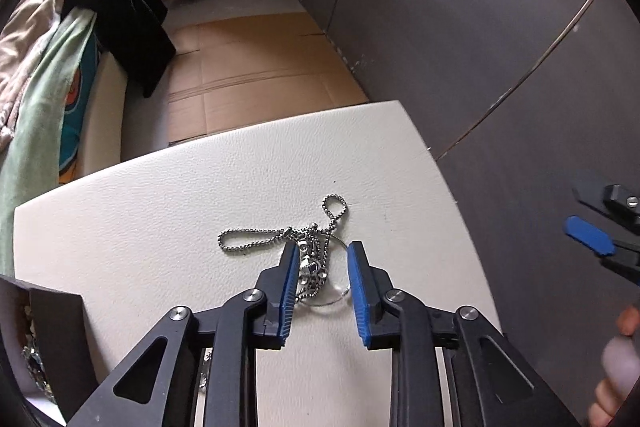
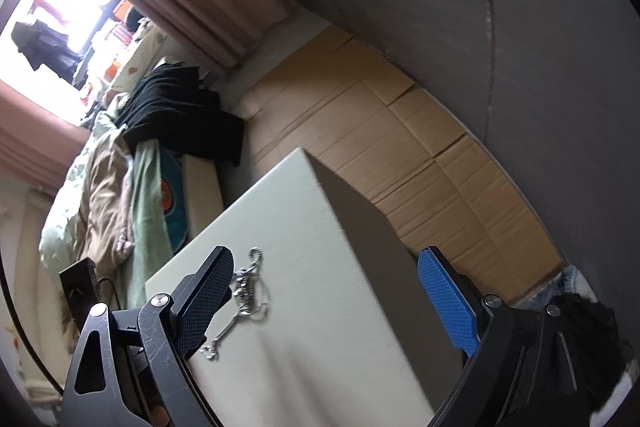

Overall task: Organize jewelry
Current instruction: 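Grasp the silver chain keychain with the left tool, then hold the chain up with the left tool while the right tool grasps the silver hoop ring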

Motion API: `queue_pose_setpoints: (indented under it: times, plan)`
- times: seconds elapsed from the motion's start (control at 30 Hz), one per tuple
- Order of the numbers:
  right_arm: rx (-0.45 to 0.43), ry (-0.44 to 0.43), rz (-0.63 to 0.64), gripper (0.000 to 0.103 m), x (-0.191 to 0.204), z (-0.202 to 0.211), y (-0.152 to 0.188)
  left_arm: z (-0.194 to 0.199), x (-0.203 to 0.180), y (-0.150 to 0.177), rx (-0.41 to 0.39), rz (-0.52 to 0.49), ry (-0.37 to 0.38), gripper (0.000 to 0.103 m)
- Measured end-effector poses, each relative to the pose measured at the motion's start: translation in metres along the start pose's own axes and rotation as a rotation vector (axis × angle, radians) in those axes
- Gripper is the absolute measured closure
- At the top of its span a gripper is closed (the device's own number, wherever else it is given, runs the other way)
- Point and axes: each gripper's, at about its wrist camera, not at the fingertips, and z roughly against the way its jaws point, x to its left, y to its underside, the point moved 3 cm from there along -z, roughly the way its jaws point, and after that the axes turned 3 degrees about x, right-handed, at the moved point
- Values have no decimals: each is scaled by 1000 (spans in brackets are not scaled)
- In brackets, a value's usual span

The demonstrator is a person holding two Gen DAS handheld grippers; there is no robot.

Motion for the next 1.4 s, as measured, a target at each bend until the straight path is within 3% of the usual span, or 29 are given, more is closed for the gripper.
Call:
queue_pose_setpoints:
  times: [0.3, 0.47, 0.7, 0.97, 1.13, 1.2, 1.3, 1.4]
  plan:
    - [3, 12, -3, 8, -13, 5, -2, -30, -6, 6, 63, -28, -114, 79]
    - [2, -1, -21, 8, -18, 8, -3, -32, -13, 9, 56, -73, -170, 78]
    - [2, -4, -27, 8, -17, 9, 1, -28, 0, 7, 68, -49, -123, 86]
    - [30, -38, 40, 10, 8, -2, 13, 25, 19, 1, -41, 1, -86, 90]
    - [108, -57, 112, 40, 31, -28, 26, 59, 23, 3, -99, 1, -78, 90]
    - [155, -65, 130, 61, 38, -42, 33, 70, 26, 4, -115, 3, -73, 90]
    - [202, -51, 160, 75, 52, -61, 45, 84, 30, 8, -136, 9, -58, 90]
    - [231, -37, 194, 80, 66, -77, 54, 90, 40, 10, -149, 22, -50, 90]
